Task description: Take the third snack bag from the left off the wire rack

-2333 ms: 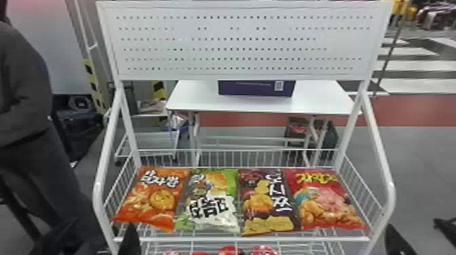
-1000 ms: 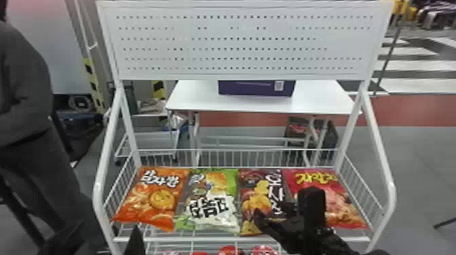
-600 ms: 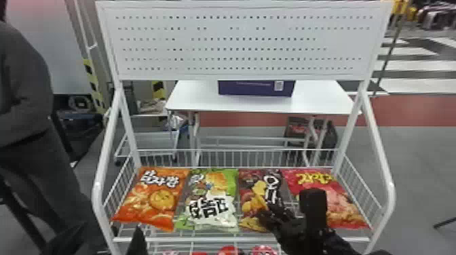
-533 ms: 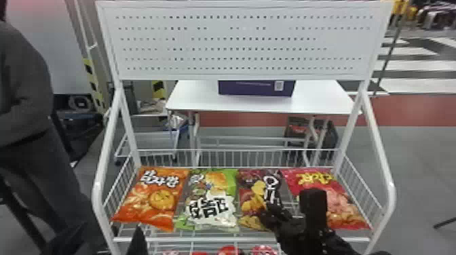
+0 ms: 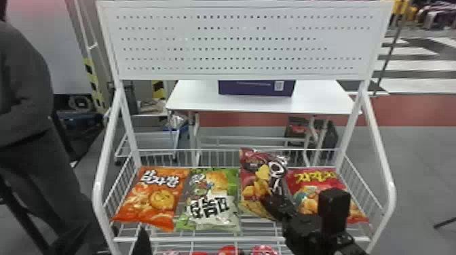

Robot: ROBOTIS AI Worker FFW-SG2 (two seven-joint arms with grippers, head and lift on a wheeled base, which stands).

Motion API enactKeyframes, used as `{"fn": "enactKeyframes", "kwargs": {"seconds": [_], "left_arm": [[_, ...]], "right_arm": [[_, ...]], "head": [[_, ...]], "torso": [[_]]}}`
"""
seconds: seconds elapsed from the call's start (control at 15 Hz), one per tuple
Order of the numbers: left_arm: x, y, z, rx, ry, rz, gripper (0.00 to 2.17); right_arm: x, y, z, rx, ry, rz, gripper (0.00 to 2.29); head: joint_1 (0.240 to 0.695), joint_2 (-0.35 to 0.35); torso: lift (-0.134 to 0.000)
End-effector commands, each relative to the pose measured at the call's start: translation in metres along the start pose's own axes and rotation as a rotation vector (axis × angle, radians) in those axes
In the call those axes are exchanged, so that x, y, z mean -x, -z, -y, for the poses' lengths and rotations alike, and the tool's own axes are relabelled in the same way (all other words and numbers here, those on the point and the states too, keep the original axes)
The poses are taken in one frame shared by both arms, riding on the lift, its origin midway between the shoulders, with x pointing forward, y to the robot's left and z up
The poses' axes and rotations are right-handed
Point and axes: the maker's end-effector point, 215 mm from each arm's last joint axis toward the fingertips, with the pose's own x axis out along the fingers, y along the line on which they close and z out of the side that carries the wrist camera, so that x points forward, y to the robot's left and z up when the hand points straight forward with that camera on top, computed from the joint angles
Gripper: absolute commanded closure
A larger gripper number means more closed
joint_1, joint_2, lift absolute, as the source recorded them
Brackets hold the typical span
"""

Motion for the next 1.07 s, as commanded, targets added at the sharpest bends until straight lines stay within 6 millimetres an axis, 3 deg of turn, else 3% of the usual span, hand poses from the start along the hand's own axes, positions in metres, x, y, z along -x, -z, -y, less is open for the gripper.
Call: {"fn": "enactKeyframes", "kwargs": {"seconds": [0.0, 0.2, 0.27, 0.67, 0.8, 1.0], "left_arm": [[0.001, -0.003, 0.001, -0.002, 0.003, 0.005, 0.15], [0.004, -0.005, 0.002, 0.003, 0.004, 0.009, 0.15], [0.004, -0.005, 0.003, 0.004, 0.005, 0.01, 0.15], [0.005, -0.006, 0.0, 0.001, -0.007, 0.013, 0.15], [0.003, -0.005, -0.003, 0.0, -0.011, 0.015, 0.15], [0.002, -0.006, -0.004, -0.001, -0.013, 0.018, 0.15]], "right_arm": [[0.03, -0.035, 0.004, 0.023, 0.026, 0.083, 2.24], [0.085, -0.086, 0.006, 0.02, 0.029, 0.216, 2.24], [0.102, -0.094, 0.007, 0.046, 0.043, 0.237, 2.24], [0.214, -0.077, 0.081, 0.071, 0.179, 0.211, 2.24], [0.236, -0.071, 0.108, 0.069, 0.219, 0.201, 2.24], [0.246, -0.069, 0.12, 0.063, 0.243, 0.216, 2.24]], "head": [[0.499, 0.0], [0.499, 0.0], [0.499, 0.0], [0.499, 0.0], [0.499, 0.0], [0.499, 0.0]], "torso": [[0.0], [0.0], [0.0], [0.0], [0.0], [0.0]]}}
